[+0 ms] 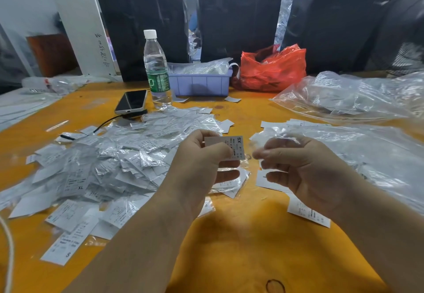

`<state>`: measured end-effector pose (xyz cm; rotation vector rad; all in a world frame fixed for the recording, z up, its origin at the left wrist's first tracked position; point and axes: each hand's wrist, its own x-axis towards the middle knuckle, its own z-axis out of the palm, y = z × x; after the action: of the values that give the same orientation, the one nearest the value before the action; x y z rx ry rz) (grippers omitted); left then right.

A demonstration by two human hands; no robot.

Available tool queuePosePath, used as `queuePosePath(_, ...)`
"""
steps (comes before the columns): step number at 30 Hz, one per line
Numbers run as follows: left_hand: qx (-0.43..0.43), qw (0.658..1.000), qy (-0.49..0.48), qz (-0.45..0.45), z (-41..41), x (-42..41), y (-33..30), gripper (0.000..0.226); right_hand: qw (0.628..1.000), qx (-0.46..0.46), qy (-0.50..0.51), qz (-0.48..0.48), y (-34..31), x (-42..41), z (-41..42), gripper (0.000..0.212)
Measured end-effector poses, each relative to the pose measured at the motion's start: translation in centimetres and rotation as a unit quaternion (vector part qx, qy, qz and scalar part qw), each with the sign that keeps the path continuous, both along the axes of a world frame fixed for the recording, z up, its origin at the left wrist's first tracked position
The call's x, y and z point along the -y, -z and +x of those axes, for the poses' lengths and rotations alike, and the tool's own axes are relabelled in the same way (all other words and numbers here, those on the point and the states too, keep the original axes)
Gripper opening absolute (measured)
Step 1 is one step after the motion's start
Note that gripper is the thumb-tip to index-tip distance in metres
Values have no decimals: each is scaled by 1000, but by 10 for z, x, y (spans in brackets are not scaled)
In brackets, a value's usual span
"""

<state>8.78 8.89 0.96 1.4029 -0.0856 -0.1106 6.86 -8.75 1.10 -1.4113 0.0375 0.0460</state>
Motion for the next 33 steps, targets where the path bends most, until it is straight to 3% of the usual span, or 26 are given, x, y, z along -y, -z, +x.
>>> queuePosePath(5,133,980,-53,138,-2,-2,3,43,993,20,-85,-76,0,-3,-3,18)
queuePosePath(12,139,972,10,191,-7,4,2,35,975,-3,-192,-109,-2,-3,-7,10)
queuePosePath(17,141,959,48,242,-6,2,4,35,966,-16,-242,-87,-1,3,-5,19)
queuePosePath(21,124,963,99,217,-8,5,1,23,953,-49,-292,-64,2,7,-3,20)
queuePosePath(23,125,964,115,204,-8,6,1,32,946,-73,-307,-75,3,8,-1,21)
queuePosePath(28,199,951,109,210,-10,6,3,21,945,-93,-290,-122,3,11,-1,23)
queuePosePath(33,130,972,102,167,-5,4,4,14,961,-82,-226,-137,-6,15,-3,26)
